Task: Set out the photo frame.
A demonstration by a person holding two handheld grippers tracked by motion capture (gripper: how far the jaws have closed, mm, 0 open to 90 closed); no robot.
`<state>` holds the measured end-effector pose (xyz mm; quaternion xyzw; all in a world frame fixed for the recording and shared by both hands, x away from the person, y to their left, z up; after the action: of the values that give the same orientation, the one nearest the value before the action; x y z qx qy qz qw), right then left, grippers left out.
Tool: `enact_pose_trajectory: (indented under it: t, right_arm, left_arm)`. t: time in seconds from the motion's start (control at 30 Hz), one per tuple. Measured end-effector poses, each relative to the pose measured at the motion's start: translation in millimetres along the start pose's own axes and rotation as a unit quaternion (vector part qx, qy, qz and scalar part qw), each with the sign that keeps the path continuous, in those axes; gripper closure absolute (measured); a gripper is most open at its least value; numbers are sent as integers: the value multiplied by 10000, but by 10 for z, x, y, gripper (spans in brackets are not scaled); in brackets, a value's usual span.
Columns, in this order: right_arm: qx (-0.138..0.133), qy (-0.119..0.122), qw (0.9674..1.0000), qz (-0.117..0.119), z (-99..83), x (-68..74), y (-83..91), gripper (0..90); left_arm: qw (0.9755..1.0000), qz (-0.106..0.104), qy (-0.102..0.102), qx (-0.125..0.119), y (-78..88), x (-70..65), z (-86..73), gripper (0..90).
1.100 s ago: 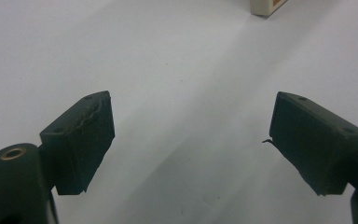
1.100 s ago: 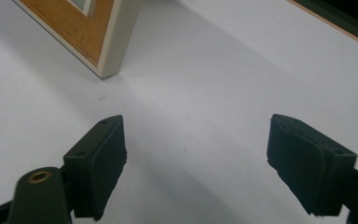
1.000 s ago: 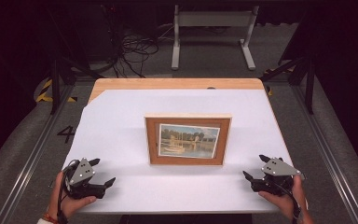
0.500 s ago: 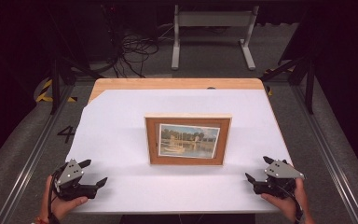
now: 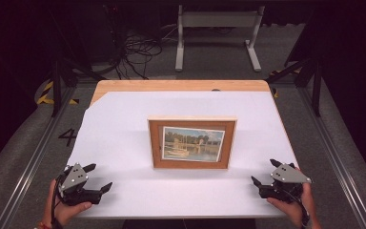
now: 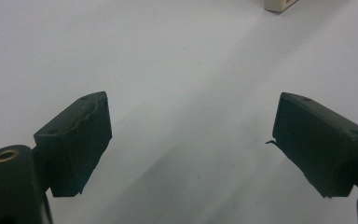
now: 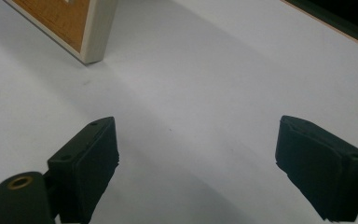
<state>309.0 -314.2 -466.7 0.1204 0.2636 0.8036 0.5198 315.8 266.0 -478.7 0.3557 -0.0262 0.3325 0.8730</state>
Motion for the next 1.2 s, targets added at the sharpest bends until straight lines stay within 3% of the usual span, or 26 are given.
enact_pose_trajectory:
  t: [1.2]
  right_arm:
    - [-62,-36,10000,18,0,2,-9,132]
  left_arm:
    - [10000,77,-17,44,-28,11,15,115]
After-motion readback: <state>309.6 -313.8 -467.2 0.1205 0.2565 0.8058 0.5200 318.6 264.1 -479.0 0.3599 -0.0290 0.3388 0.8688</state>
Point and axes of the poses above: each handheld gripper's, and its own axes: y roughly backward along the jaws, z roughly out of its top, x roughly to its left, the point moved 3 cm from there along -y, roughly forward along the jaws, and after that the axes turned 15 degrees about -y, right-handed, at the moved point
